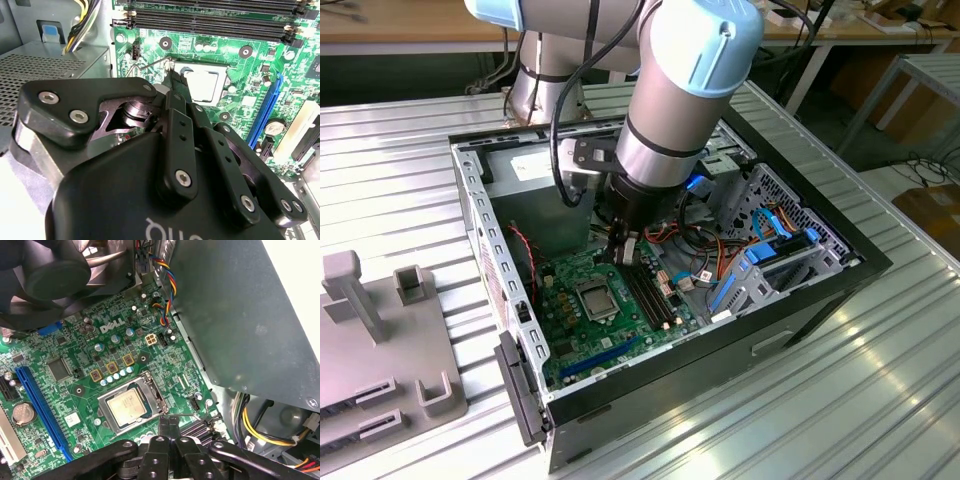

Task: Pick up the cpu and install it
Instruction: 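Install the first cpu locking lever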

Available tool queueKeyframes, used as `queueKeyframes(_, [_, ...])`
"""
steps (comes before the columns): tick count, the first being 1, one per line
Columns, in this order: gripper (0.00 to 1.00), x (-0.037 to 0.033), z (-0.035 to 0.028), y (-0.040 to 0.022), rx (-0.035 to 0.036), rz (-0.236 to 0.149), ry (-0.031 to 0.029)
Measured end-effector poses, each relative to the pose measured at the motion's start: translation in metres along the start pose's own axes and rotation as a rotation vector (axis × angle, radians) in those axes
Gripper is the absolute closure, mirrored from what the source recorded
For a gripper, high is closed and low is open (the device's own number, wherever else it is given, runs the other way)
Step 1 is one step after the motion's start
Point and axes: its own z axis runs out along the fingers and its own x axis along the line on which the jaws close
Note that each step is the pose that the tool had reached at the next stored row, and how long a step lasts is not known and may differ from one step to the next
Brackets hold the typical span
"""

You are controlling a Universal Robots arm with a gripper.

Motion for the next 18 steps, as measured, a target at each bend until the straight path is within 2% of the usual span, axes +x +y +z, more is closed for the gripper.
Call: queueKeyframes(18, [0.89,-0.0033,-0.0002,-0.0066,0.0000,0.000,0.0000])
